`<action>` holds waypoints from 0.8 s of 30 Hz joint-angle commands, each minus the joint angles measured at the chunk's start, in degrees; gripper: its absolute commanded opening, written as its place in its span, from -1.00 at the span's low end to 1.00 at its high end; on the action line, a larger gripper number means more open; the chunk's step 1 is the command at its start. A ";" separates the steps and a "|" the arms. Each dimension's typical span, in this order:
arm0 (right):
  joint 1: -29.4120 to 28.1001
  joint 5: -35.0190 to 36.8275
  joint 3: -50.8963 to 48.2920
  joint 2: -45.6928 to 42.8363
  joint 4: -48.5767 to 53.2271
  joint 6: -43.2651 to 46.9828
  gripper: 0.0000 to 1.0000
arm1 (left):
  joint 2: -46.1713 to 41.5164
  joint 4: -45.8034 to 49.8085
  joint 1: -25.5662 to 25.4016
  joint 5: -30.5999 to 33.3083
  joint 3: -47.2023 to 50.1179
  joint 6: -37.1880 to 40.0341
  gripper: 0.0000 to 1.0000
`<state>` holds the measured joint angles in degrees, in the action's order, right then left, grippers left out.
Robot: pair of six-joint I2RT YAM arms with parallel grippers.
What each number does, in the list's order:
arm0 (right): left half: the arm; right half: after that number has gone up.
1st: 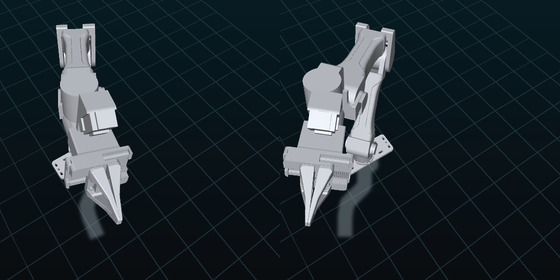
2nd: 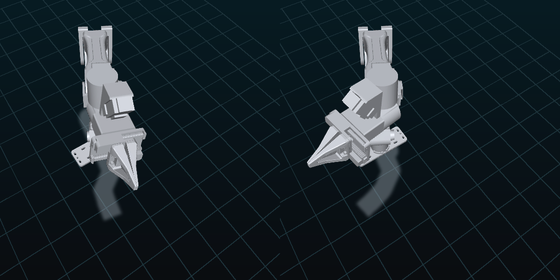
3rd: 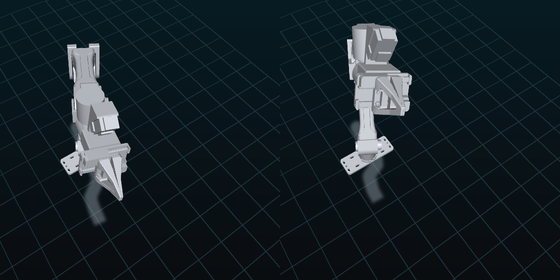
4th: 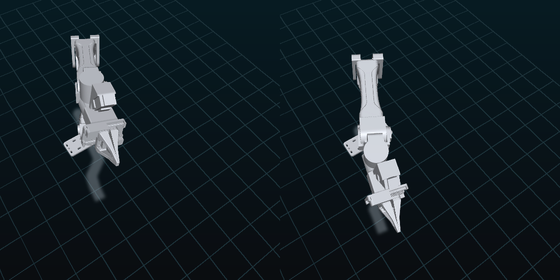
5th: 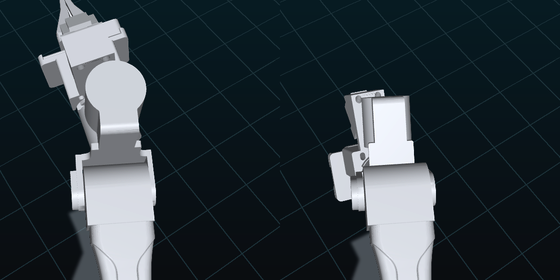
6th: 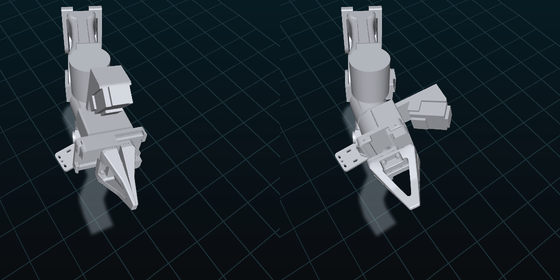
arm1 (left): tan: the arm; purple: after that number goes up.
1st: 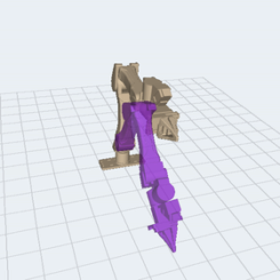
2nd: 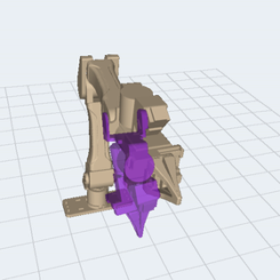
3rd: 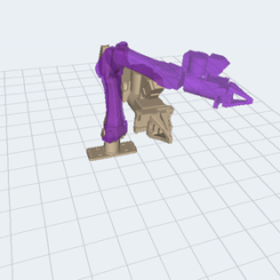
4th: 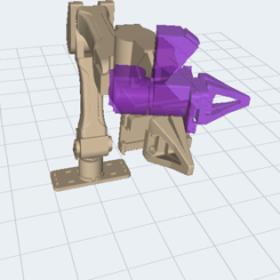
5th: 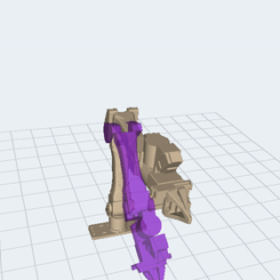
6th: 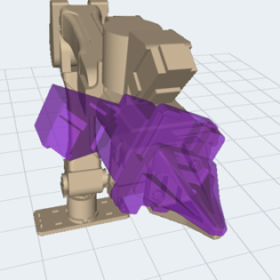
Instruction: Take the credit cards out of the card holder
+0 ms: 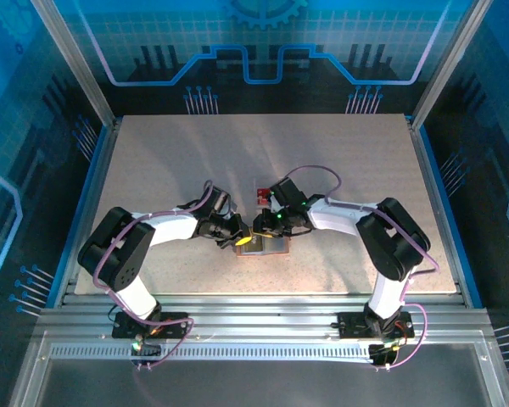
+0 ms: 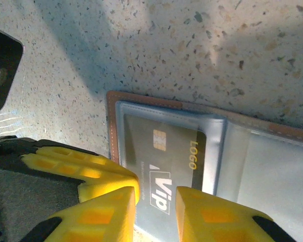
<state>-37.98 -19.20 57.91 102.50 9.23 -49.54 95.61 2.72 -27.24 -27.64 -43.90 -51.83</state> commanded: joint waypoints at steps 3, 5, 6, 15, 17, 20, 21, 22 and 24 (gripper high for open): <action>-0.96 -1.14 1.46 1.73 -0.18 -0.54 -0.45 | 0.11 1.98 0.62 0.89 1.29 1.91 -0.81; -0.91 -1.14 1.42 1.98 -0.18 -0.54 -0.45 | -0.06 1.98 0.61 0.88 1.43 1.91 -0.80; -0.95 -1.21 1.42 2.02 -0.20 -0.52 -0.45 | -0.08 2.02 0.61 0.84 1.39 1.91 -0.80; -1.03 -1.04 1.23 2.86 0.14 -0.44 -0.44 | 0.01 2.09 0.71 0.84 1.38 1.96 -0.80; -1.13 -0.67 1.29 2.87 0.82 -0.29 -0.44 | 0.18 2.11 0.70 0.85 1.28 2.05 -0.80; -1.22 0.03 1.40 2.69 1.76 0.06 -0.43 | 0.43 2.12 0.70 0.87 1.25 2.08 -0.80; -1.23 0.23 1.39 2.56 2.04 0.21 -0.43 | 0.45 2.16 0.76 0.91 1.20 2.16 -0.80; -1.26 0.37 1.41 2.55 2.23 0.30 -0.43 | 0.54 2.19 0.71 0.98 1.21 2.18 -0.80; -1.30 1.03 1.54 2.36 2.99 0.59 -0.42 | 0.54 2.22 0.75 0.96 1.18 2.18 -0.80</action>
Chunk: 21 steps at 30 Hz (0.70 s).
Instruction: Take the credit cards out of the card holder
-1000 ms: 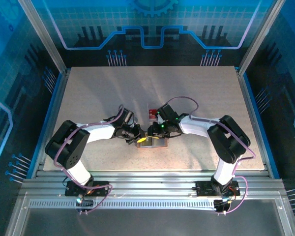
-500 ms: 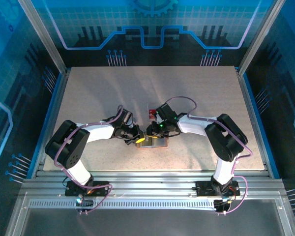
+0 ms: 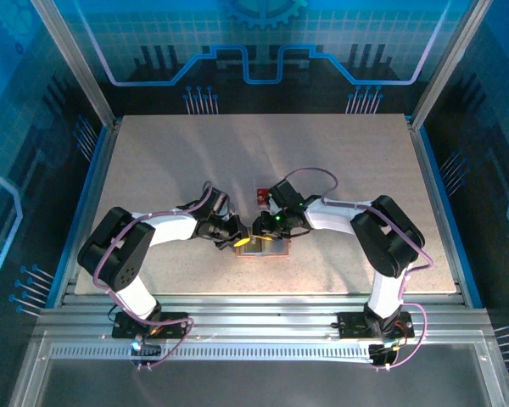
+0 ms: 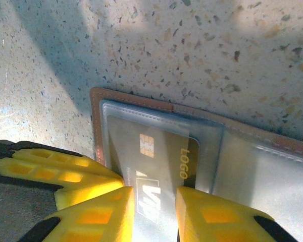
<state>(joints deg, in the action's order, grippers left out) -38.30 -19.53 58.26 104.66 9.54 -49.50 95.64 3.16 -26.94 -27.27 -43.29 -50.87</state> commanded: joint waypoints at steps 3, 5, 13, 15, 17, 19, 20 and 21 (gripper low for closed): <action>-1.19 2.48 1.69 0.00 4.39 1.42 -0.42 | 0.52 1.77 0.40 0.62 0.52 1.14 -0.80; -1.20 2.89 1.79 -0.15 4.91 1.68 -0.42 | 0.52 1.81 0.45 0.59 0.41 1.09 -0.80; -1.38 4.23 2.12 -0.77 6.41 2.21 -0.41 | 0.67 2.03 0.43 0.68 0.20 1.11 -0.79; -1.34 4.66 2.29 -1.10 6.92 2.51 -0.41 | 0.71 2.03 0.40 0.71 0.17 1.01 -0.79; -1.38 5.00 2.51 -1.22 7.54 2.73 -0.41 | 0.86 2.03 0.40 0.63 0.05 1.12 -0.79; -1.41 5.34 2.73 -1.42 8.15 3.01 -0.40 | 0.96 2.26 0.40 0.63 -0.18 1.13 -0.79; -1.42 5.43 2.90 -1.51 8.31 3.10 -0.40 | 0.96 2.28 0.44 0.64 -0.24 1.05 -0.79; -1.49 5.54 3.00 -1.63 8.56 3.22 -0.40 | 0.96 2.26 0.40 0.70 -0.29 1.12 -0.79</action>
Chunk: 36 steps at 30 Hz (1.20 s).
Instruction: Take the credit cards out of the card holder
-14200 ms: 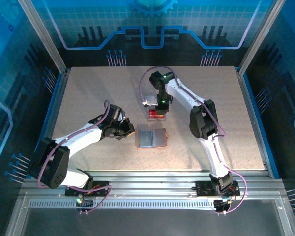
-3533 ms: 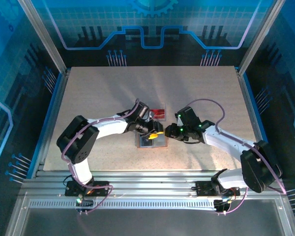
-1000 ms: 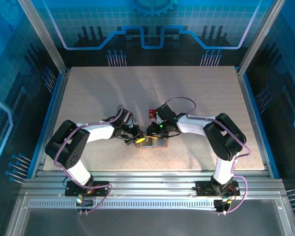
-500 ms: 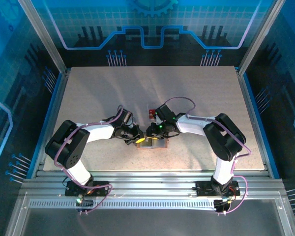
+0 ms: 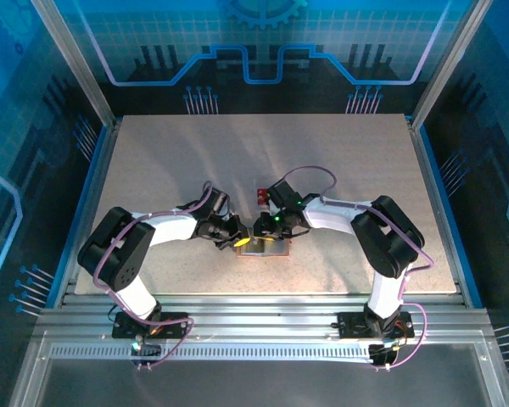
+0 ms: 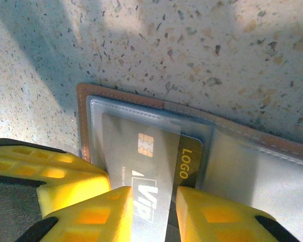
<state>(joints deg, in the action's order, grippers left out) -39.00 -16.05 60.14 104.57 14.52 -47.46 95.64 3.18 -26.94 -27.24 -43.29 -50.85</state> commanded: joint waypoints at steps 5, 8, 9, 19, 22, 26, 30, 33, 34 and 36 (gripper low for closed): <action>-0.81 2.96 1.56 -2.40 4.85 1.58 -0.39 | 0.89 2.27 0.40 0.67 -0.17 1.01 -0.79; -0.88 2.96 1.69 -3.04 5.06 1.59 -0.39 | 0.94 2.09 0.43 0.69 -0.06 0.94 -0.79; -0.85 3.02 1.65 -3.30 5.07 1.58 -0.39 | 0.95 2.09 0.40 0.68 -0.12 0.97 -0.79; -0.98 -0.36 0.47 -4.77 1.82 0.50 -0.39 | 0.79 1.76 0.40 0.53 -0.13 0.84 -0.79; -0.94 -1.98 0.16 -3.50 0.68 -0.07 -0.39 | 0.61 1.74 0.40 0.52 -0.05 0.75 -0.79; -0.96 -3.36 0.06 -1.58 -0.02 -0.35 -0.39 | 0.21 1.97 0.40 0.56 0.08 0.87 -0.79; -1.06 -2.83 -0.37 -1.05 -0.04 -0.35 -0.39 | -0.23 2.09 0.42 0.67 0.25 0.77 -0.79; -1.02 -2.02 -0.37 -0.78 0.88 0.00 -0.39 | -0.61 2.15 0.40 0.69 0.26 0.66 -0.79; -1.02 -1.83 -0.32 -0.83 1.20 0.15 -0.39 | -0.79 2.27 0.40 0.67 0.16 0.66 -0.78; -1.05 -1.54 -0.35 -1.24 1.55 0.35 -0.39 | -1.30 2.45 0.40 0.46 -0.06 0.80 -0.74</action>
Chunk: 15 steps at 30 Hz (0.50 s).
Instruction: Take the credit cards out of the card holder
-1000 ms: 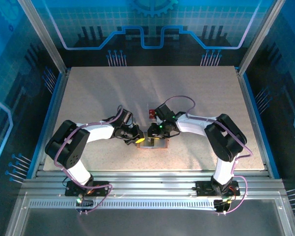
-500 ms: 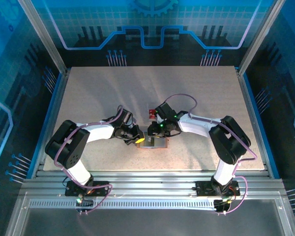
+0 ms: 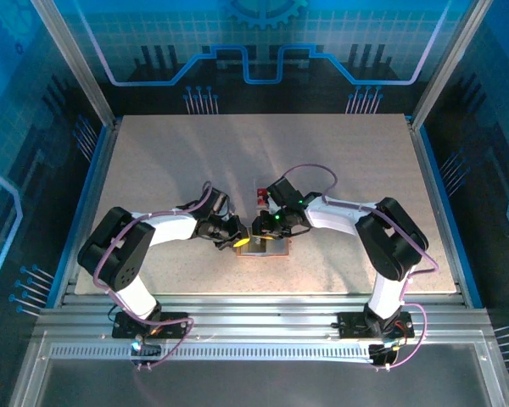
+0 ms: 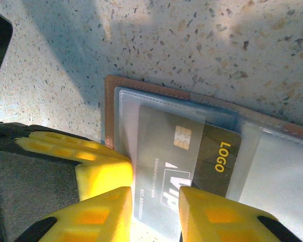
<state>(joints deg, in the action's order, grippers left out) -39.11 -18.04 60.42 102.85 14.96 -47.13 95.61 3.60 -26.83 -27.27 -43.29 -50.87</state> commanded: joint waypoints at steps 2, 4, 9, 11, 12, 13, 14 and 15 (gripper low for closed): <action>-0.86 0.92 -0.79 -0.19 1.39 0.20 -0.39 | -1.95 2.54 0.21 0.24 -0.53 1.32 -0.68; -0.72 1.67 -1.00 -1.21 1.64 0.29 -0.39 | -2.87 4.22 0.22 0.69 -1.38 2.27 -0.65; 0.15 2.05 -2.59 -3.72 0.36 -0.35 -0.39 | -4.05 9.24 0.21 3.08 -4.02 5.14 -0.66; 0.40 2.00 -3.10 -4.40 0.05 -0.50 -0.39 | -3.64 9.73 0.20 3.05 -4.59 5.62 -0.68; 0.52 2.04 -3.27 -4.66 0.03 -0.59 -0.39 | -3.28 9.85 0.25 2.93 -4.79 5.78 -0.69; 0.59 2.10 -3.43 -4.85 -0.02 -0.58 -0.39 | -2.83 9.85 0.20 2.87 -4.88 5.84 -0.71; 0.70 2.06 -3.56 -4.98 -0.05 -0.52 -0.39 | -2.56 9.77 0.20 2.88 -4.91 5.87 -0.73; 0.80 2.06 -3.71 -5.18 -0.11 -0.66 -0.39 | -2.09 9.76 0.24 2.92 -4.96 5.87 -0.74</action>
<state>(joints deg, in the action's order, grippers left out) -38.87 -16.69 57.52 99.33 14.92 -47.16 93.01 10.48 -26.83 -25.08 -47.11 -46.74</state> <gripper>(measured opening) 0.305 0.131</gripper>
